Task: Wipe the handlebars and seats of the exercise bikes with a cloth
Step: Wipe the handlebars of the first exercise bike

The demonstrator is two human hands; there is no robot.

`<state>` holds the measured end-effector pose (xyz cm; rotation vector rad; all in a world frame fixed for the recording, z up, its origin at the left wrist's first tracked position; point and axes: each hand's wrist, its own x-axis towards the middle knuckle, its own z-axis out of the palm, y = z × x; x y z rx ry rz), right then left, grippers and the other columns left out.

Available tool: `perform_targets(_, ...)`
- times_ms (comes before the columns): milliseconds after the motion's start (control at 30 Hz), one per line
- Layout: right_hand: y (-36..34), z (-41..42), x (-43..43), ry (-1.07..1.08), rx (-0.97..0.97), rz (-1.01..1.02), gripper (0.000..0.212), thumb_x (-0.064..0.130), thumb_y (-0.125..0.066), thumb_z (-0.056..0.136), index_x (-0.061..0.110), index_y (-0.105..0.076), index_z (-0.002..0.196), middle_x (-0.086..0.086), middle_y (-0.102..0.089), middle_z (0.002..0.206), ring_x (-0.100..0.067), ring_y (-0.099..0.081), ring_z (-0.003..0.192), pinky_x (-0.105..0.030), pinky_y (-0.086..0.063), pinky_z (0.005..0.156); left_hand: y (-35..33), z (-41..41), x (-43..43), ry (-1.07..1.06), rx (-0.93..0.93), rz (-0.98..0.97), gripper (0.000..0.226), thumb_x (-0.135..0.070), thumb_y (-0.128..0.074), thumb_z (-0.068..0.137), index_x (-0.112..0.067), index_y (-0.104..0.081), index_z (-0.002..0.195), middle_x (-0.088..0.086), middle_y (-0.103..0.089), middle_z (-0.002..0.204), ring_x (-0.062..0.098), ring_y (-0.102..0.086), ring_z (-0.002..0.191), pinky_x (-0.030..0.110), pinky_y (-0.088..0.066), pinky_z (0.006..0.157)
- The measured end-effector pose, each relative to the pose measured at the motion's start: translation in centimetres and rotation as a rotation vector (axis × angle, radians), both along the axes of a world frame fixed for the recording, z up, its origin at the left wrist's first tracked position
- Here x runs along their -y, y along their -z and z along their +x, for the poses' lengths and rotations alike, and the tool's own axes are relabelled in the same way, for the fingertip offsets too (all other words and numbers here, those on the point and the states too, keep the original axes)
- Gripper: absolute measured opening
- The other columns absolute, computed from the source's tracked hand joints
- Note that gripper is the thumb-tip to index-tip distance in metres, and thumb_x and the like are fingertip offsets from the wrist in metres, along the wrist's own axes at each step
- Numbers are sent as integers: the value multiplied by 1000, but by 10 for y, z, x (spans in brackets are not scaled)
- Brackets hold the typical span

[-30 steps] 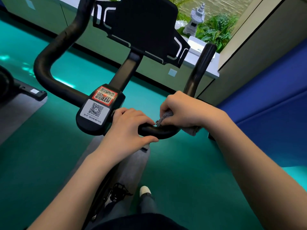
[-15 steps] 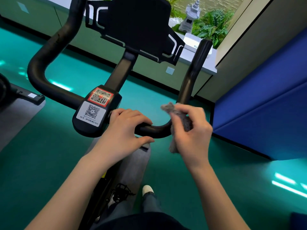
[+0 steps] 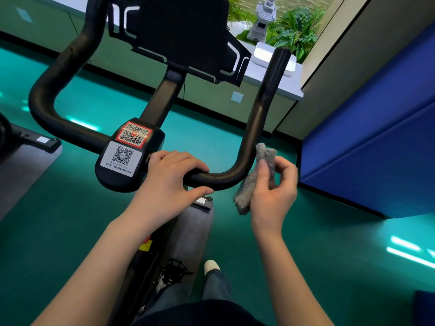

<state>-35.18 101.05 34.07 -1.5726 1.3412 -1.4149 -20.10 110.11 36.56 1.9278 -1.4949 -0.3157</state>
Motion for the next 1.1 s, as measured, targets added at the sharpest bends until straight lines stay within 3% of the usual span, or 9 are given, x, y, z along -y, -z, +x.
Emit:
perform_targets(133,18,7,-32,1,33,25,12,23,-61,88,18,-55,98,-7,-60,97,-23,-59,94,-47,-50,85,0,0,0,0,0,-1,29,-35,-81,67,-27,-66,90,-12,-63,90,10,-55,92,23,-20,89)
perform_targets(233,19,0,-38,-40,109,71,10,22,-61,89,23,-55,96,-3,-60,96,-16,-59,93,-31,-49,84,1,0,0,7,5,-3,29,-36,-80,68,-27,-65,91,-14,-62,91,9,-54,93,22,-19,90)
perform_targets(367,11,0,-13,75,156,115,8,14,-60,93,15,-53,97,2,-57,91,-12,-54,88,-13,-43,74,0,2,-3,45,42,19,35,-40,-78,69,-27,-65,99,-16,-59,96,10,-52,99,20,-15,93)
perform_targets(567,25,23,-49,136,154,155,11,14,-59,93,17,-48,94,11,-55,86,-6,-53,81,-16,-41,76,-9,10,-14,93,246,53,50,-30,-81,67,-16,-66,112,0,-65,105,25,-57,103,40,-31,96)
perform_targets(667,31,29,-65,114,166,201,12,14,-59,92,17,-47,93,6,-56,86,-11,-55,82,-23,-44,77,-15,20,-22,64,315,52,50,-29,-82,66,-14,-66,111,1,-65,106,27,-55,108,41,-29,98)
perform_targets(800,30,30,-84,-1,124,216,17,14,-63,89,25,-50,89,8,-58,85,-1,-57,78,-21,-46,74,-18,29,-24,39,353,66,46,-28,-81,67,-15,-67,110,4,-62,117,29,-47,122,46,-25,104)
perform_targets(933,10,9,-82,-30,-15,15,10,20,-67,85,18,-58,89,2,-59,89,-12,-57,84,-33,-51,76,-16,37,-25,31,350,79,46,-31,-79,70,-16,-66,111,4,-57,127,26,-40,129,45,-20,107)
perform_targets(1100,-21,9,-48,-15,-250,-191,14,12,-71,83,3,-67,94,-1,-62,94,-5,-56,88,-9,-42,85,-14,44,-29,23,350,64,48,-32,-80,69,-15,-66,112,5,-52,133,26,-38,131,48,-23,106)
